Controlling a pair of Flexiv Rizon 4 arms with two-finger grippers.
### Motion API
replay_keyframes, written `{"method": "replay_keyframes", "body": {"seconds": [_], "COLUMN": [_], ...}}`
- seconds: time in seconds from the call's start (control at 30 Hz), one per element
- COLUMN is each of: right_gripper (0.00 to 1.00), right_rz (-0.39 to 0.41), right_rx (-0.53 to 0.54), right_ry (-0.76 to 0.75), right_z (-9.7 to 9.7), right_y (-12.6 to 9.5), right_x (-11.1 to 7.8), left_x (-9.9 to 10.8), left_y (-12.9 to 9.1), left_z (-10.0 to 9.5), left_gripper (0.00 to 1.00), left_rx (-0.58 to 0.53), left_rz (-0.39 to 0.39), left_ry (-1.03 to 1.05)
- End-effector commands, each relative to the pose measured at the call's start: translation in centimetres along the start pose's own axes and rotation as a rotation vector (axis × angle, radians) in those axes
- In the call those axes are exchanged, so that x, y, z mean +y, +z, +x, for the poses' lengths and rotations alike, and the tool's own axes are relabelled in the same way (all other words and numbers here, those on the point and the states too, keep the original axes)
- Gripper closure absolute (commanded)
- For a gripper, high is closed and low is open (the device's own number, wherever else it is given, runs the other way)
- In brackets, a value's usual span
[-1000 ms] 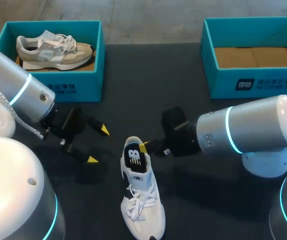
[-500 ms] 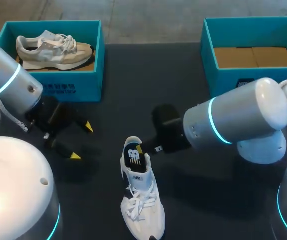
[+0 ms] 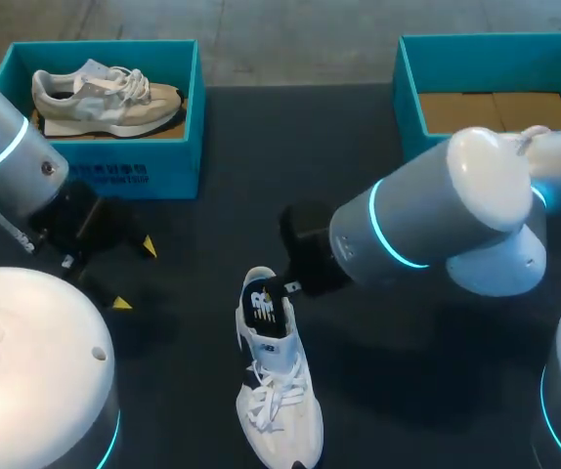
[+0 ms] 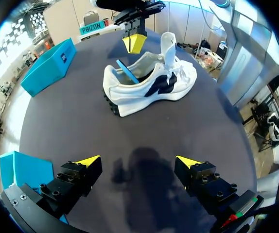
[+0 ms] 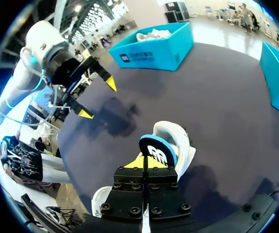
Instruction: Take the shoe out of the shoebox, open the shoe tongue, remove and reinsert the insole, then place the shoe into the shoebox
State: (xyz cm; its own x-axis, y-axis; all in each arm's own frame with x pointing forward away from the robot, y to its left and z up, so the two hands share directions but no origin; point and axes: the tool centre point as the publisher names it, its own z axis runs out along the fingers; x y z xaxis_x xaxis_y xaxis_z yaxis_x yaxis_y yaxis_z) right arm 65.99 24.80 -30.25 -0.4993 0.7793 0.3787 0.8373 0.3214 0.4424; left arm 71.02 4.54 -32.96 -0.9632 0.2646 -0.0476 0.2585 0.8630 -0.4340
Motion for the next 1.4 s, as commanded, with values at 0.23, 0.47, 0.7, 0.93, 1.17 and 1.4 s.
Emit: {"method": "replay_keyframes", "body": {"seconds": [0.23,0.47,0.7,0.93,1.17,1.4], "right_gripper": [1.00,1.00,1.00,1.00,1.00,1.00], "right_rz": [-0.013,-0.013,0.054,0.057,0.029,0.012], "right_rx": [-0.197,-0.197,-0.298,-0.330,-0.325,-0.338], "right_ry": [0.017,0.017,0.034,0.023,0.010,0.003], "right_z": [0.8,0.8,1.5,1.6,1.1,0.6], "right_y": [-0.3,-0.3,-0.1,0.6,1.5,1.7], "right_x": [0.0,0.0,0.7,0.6,0.4,0.2], "left_x": [-0.1,-0.1,0.6,2.4,4.5,6.2], "left_y": [-1.5,-1.5,-1.7,-2.2,-2.4,-2.8], "left_z": [0.7,0.7,0.3,0.4,0.4,0.4], "left_gripper": [0.00,0.00,0.00,0.00,0.00,0.00], "left_rx": [0.008,0.008,0.016,0.018,0.024,0.022], "left_rz": [-0.058,-0.058,-0.089,-0.113,-0.144,-0.165], "left_ry": [0.031,0.031,-0.025,-0.076,-0.139,-0.193]}}
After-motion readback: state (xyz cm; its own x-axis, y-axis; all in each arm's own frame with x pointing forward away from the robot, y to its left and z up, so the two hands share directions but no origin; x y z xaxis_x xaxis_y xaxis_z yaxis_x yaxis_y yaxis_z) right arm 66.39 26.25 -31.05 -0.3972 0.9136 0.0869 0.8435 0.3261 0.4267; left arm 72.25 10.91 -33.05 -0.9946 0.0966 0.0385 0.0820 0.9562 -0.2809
